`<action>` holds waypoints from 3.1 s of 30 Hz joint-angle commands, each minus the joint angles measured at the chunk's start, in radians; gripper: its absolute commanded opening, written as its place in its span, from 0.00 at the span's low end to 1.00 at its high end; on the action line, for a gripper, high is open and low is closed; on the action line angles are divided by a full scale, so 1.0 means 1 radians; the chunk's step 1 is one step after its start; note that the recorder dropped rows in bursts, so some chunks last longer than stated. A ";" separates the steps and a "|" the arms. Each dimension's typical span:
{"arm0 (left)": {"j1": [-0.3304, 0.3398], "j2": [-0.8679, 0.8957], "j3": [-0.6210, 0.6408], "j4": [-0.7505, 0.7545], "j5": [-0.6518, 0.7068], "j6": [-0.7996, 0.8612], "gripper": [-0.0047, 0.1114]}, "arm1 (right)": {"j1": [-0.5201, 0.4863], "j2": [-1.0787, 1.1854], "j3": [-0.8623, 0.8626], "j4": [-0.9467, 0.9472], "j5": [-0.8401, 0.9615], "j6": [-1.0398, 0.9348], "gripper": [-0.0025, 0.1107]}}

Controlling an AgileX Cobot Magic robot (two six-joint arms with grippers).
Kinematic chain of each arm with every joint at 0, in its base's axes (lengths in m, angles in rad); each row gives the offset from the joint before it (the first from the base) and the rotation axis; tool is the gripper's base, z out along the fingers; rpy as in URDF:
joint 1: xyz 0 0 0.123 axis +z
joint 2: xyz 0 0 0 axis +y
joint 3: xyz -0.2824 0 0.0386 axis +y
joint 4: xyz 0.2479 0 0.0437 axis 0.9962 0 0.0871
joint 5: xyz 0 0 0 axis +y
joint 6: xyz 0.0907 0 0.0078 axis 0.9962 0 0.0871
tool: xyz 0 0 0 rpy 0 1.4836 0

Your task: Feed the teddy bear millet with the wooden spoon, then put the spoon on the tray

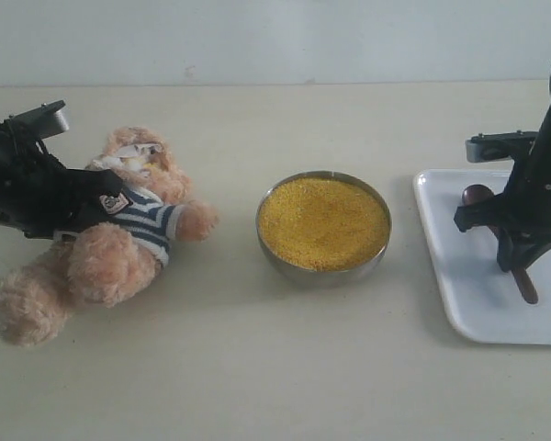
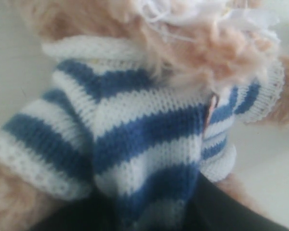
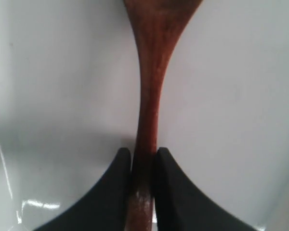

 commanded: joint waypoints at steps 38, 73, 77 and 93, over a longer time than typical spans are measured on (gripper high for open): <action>0.003 -0.089 0.002 0.005 -0.010 -0.027 0.61 | -0.004 -0.043 0.000 0.000 -0.050 0.015 0.47; 0.003 -0.524 0.002 0.071 0.110 -0.031 0.07 | -0.004 -0.546 0.000 0.521 -0.104 -0.323 0.02; 0.003 -0.628 0.002 0.071 0.096 -0.028 0.07 | -0.004 -0.655 0.000 0.618 -0.143 -0.439 0.02; 0.003 -1.171 0.177 0.074 -0.179 0.064 0.07 | -0.004 -1.093 0.002 0.614 -0.218 -0.490 0.02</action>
